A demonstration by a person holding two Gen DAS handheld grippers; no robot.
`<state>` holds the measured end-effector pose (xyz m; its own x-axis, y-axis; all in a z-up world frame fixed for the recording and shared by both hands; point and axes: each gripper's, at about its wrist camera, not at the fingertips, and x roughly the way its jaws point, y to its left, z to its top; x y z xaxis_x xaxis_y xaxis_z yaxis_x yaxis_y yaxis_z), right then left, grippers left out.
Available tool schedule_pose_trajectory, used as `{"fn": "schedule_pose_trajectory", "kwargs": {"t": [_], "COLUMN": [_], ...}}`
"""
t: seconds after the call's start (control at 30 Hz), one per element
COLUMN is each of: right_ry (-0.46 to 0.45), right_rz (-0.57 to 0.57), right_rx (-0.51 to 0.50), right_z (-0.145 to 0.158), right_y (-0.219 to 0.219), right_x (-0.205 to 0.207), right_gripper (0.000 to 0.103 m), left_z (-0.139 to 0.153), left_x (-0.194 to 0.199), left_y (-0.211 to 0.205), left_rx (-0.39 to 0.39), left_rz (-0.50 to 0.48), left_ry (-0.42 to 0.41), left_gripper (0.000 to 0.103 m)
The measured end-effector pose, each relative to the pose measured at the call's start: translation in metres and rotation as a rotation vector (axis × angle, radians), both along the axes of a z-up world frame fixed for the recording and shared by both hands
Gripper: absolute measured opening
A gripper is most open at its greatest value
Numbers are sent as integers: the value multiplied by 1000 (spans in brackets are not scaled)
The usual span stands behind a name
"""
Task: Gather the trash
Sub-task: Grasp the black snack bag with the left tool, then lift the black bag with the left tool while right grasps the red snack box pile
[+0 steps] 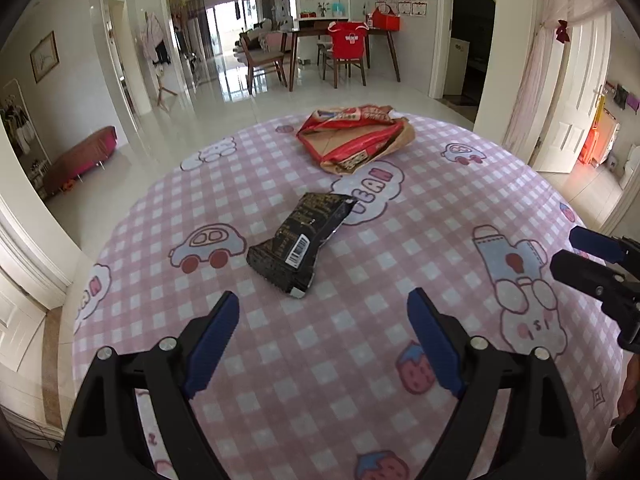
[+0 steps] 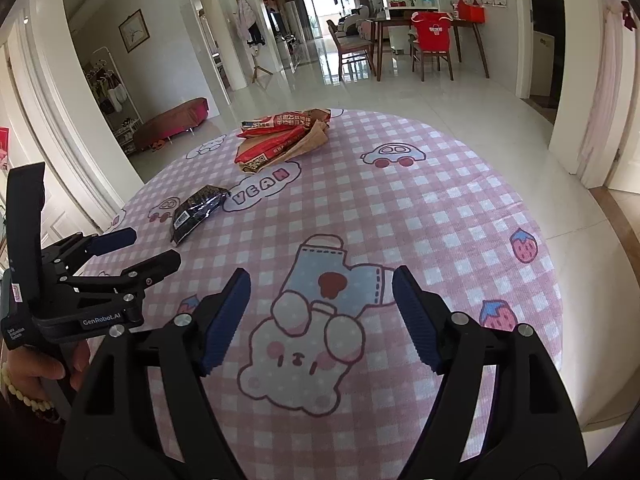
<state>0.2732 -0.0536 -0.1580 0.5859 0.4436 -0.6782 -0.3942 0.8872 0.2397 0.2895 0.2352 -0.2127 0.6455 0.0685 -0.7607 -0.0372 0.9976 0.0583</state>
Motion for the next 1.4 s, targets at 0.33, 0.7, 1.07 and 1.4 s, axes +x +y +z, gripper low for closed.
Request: {"fn": "schedule_pose_trajectory", "kwargs": {"t": [0.33, 0.7, 1.07, 1.4], "right_ry": [12, 16, 44, 48], "right_rz": [25, 52, 50, 65], "right_rx": [-8, -40, -38, -36], "right_z": [-7, -10, -17, -17], "right_y": [13, 42, 53, 60], "right_x": [22, 52, 64, 63], "right_gripper": [76, 77, 77, 77], "left_z": [-4, -19, -16, -11], "left_x": [39, 63, 68, 68], "left_y": [2, 9, 22, 11], "left_rx": [67, 92, -24, -28], "left_rz": [-13, -20, -34, -44], "left_ry": [-6, 32, 55, 26], "left_gripper": [84, 84, 79, 23]}}
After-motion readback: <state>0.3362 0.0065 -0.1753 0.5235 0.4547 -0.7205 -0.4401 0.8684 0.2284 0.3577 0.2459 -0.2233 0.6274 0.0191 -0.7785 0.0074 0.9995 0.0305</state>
